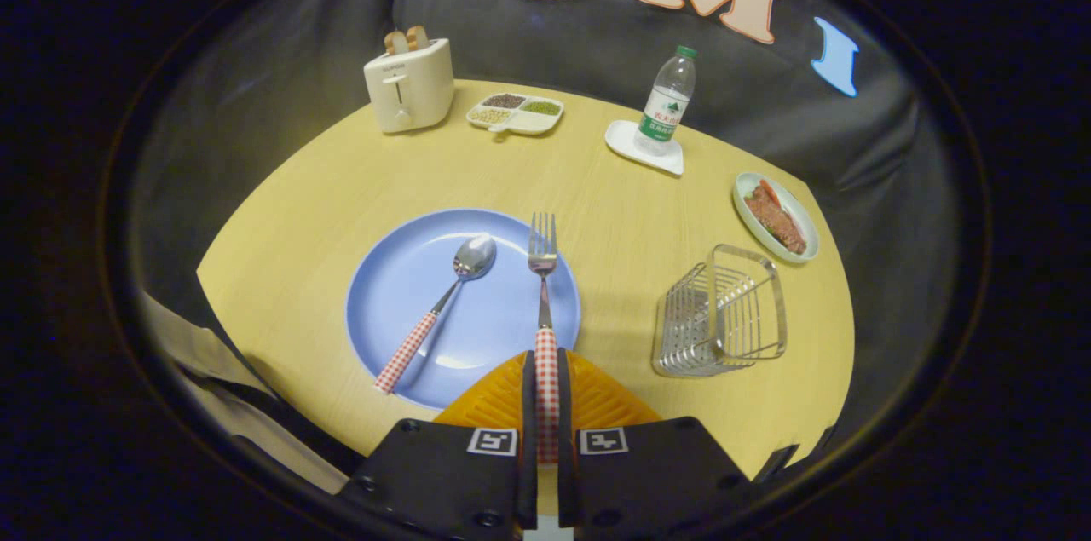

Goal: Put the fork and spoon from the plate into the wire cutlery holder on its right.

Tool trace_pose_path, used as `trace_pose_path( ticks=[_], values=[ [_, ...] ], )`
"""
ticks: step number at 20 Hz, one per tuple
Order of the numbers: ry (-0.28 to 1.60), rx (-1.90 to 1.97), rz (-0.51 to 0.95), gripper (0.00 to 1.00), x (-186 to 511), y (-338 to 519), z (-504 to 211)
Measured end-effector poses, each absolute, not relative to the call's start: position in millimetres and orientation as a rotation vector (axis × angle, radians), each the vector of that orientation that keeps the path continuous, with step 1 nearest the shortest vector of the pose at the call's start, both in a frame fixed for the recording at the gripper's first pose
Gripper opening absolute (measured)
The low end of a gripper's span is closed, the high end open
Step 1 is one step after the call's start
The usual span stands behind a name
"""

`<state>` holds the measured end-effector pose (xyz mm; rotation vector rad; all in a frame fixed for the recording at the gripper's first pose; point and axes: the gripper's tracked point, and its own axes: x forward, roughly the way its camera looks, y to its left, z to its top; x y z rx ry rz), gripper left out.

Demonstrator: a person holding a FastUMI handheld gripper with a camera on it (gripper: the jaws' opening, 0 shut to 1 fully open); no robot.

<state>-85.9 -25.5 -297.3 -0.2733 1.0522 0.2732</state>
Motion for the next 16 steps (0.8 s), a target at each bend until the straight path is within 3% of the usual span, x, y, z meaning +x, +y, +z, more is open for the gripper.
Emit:
trace_pose_path(
  ticks=[16],
  values=[
    [1.128, -0.378, 0.397, 0.12, -52, -135, -244]
  ],
)
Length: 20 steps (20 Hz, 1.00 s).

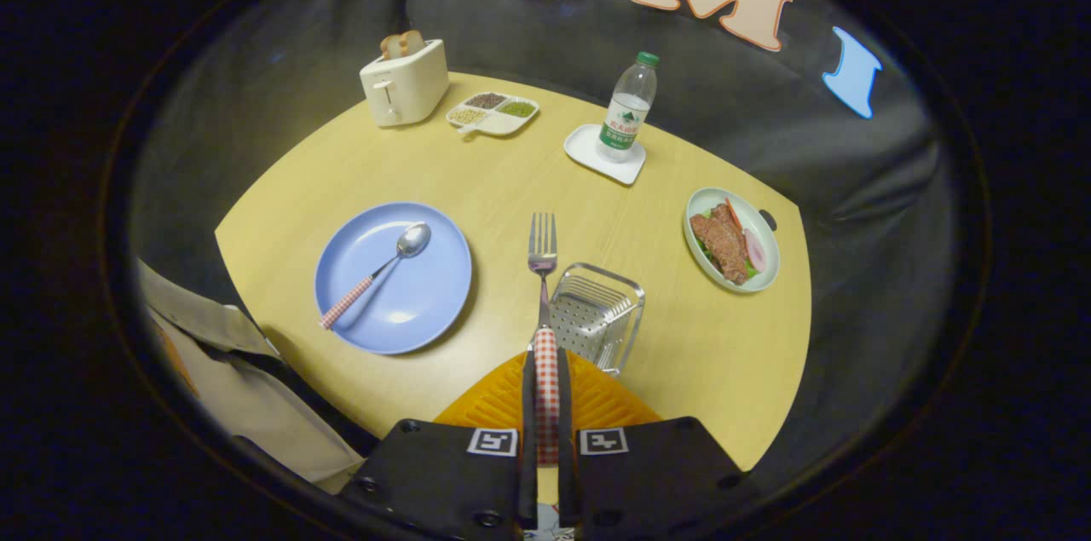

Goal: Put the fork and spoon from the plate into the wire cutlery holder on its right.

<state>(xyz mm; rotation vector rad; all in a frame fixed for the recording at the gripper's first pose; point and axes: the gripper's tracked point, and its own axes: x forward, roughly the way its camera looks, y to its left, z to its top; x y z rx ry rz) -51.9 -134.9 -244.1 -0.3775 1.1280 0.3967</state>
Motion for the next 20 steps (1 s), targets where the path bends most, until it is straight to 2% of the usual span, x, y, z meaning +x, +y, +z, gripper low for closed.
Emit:
trace_pose_path(
  ticks=[13, 20],
  values=[
    [1.321, -0.478, 0.462, 0.12, -61, -197, -249],
    [1.444, -0.531, 0.534, 0.13, -55, -197, -262]
  ],
)
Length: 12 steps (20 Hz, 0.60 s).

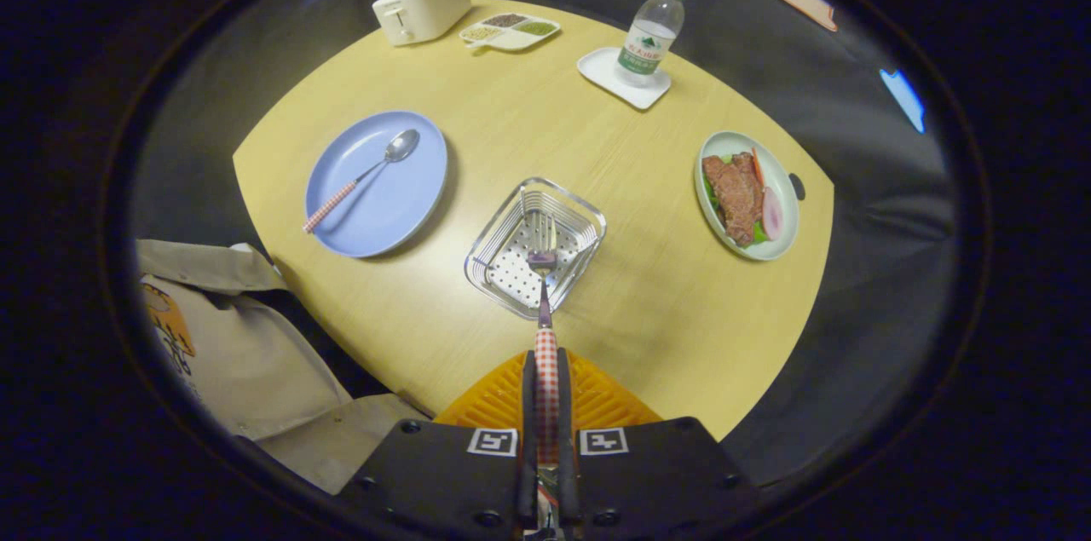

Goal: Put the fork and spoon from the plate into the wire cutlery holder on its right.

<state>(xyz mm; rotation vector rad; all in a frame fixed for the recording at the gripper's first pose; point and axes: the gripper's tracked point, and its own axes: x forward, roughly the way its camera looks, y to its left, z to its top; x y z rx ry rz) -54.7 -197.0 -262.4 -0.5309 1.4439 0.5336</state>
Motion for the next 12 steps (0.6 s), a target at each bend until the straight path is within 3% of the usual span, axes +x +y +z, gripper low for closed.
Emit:
trace_pose_path(
  ticks=[12],
  values=[
    [1.601, -0.621, 0.58, 0.12, -47, -187, -286]
  ],
)
